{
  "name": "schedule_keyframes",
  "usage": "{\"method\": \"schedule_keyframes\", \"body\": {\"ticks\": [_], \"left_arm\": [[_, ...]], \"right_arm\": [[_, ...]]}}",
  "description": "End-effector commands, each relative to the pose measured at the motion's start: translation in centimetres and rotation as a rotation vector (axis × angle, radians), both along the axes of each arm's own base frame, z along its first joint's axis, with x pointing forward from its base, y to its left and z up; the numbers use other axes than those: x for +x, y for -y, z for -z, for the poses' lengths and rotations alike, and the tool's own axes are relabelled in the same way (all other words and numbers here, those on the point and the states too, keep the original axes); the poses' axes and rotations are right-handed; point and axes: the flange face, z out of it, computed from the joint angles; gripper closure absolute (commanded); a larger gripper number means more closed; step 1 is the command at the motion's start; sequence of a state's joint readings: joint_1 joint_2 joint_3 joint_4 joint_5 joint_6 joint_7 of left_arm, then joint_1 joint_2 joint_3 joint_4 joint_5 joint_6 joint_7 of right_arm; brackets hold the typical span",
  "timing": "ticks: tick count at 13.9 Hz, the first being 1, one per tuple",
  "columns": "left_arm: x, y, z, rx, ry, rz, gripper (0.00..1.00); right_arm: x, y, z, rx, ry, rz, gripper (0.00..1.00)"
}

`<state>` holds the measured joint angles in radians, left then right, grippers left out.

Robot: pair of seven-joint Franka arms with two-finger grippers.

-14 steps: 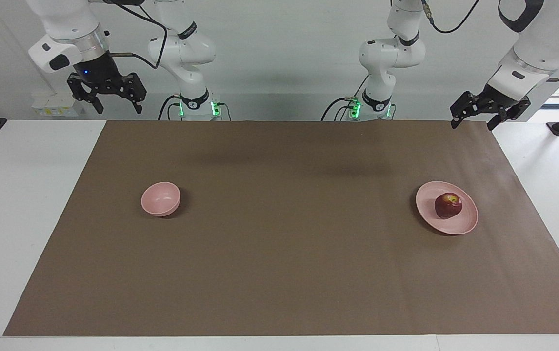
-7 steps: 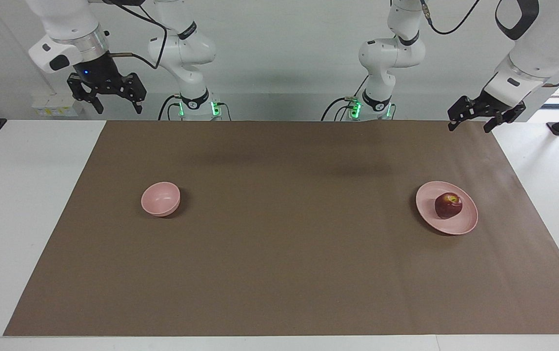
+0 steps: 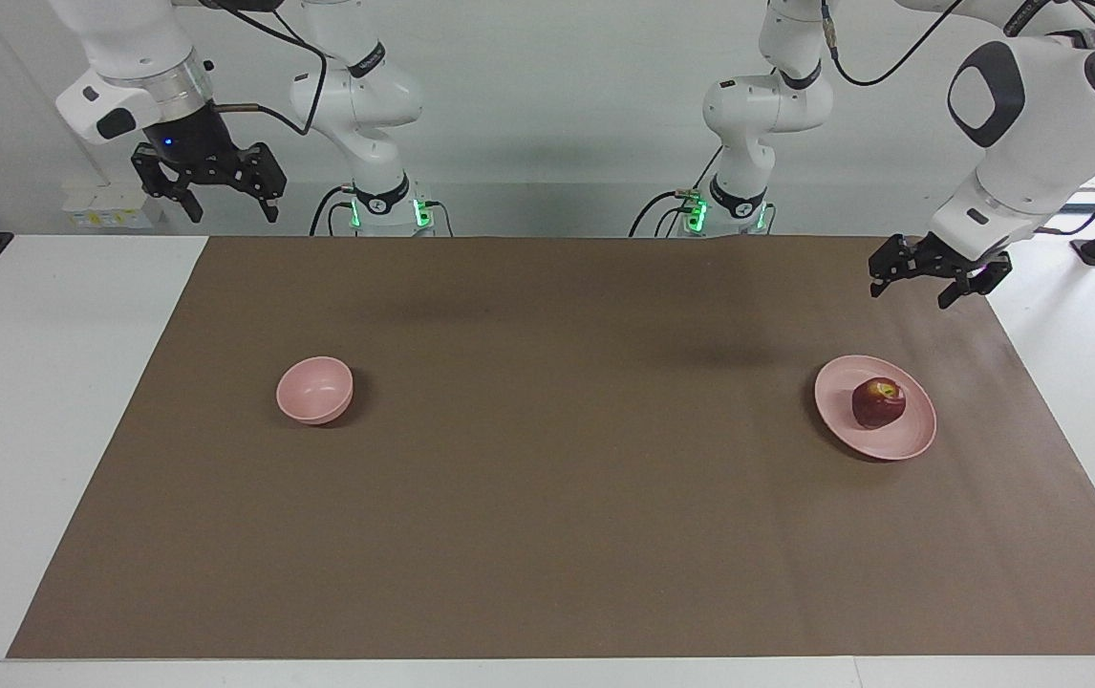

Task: Move apple from plate to bowl
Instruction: 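Reach the left gripper down to the red apple on the plate, then close the left gripper on the red apple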

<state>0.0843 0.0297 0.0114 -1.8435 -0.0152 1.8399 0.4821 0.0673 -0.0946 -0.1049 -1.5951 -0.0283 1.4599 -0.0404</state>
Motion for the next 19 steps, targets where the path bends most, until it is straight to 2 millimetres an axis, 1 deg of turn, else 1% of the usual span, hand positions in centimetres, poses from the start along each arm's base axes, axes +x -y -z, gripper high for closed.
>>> {"method": "schedule_keyframes", "body": {"ticks": [1,4,5,7,8,10,11,13,14,15,16,17,19], "left_arm": [[1.1,-1.3,3.4,0.001,0.017,0.043,0.0],[2.8,-1.2,7.8,-0.001,0.002,0.048,0.0],[3.3,-1.0,8.9,0.0,0.008,0.054,0.0],[4.0,-0.9,11.6,-0.001,-0.007,0.055,0.0],[3.9,-0.9,13.0,-0.001,-0.007,0.055,0.0],[3.6,-0.9,14.7,0.003,0.017,0.051,0.0],[3.5,-0.8,16.2,0.002,0.005,0.052,0.0],[3.3,-0.8,17.7,0.001,-0.006,0.053,0.0],[3.2,-0.8,18.6,0.0,-0.012,0.053,0.0],[3.3,-0.8,18.5,0.001,-0.007,0.052,0.22],[3.4,-1.0,18.3,0.001,-0.006,0.047,0.76],[3.4,-1.6,18.2,0.0,-0.013,0.038,1.0],[3.5,-1.8,16.9,0.0,-0.012,0.032,1.0]], "right_arm": [[-0.8,0.5,0.0,0.005,-0.005,0.019,0.0],[-0.7,0.1,-0.1,0.006,0.001,0.016,0.0],[-0.8,0.4,0.0,0.007,-0.005,0.019,0.0],[-0.9,0.8,0.0,0.007,-0.008,0.019,0.0],[-1.0,0.9,0.0,0.007,-0.005,0.025,0.0],[-0.8,0.4,0.0,0.005,0.006,0.022,0.0],[-0.8,0.4,0.0,0.007,0.001,0.022,0.0],[-1.0,0.9,0.1,0.008,-0.005,0.025,0.0],[-1.0,0.8,0.2,0.007,-0.004,0.027,0.0],[-0.9,0.6,0.2,0.007,-0.002,0.027,0.0],[-0.8,0.5,0.2,0.007,0.0,0.025,0.0],[-0.8,0.5,0.2,0.007,0.0,0.027,0.0],[-1.0,0.8,0.2,0.007,-0.004,0.03,0.0]]}}
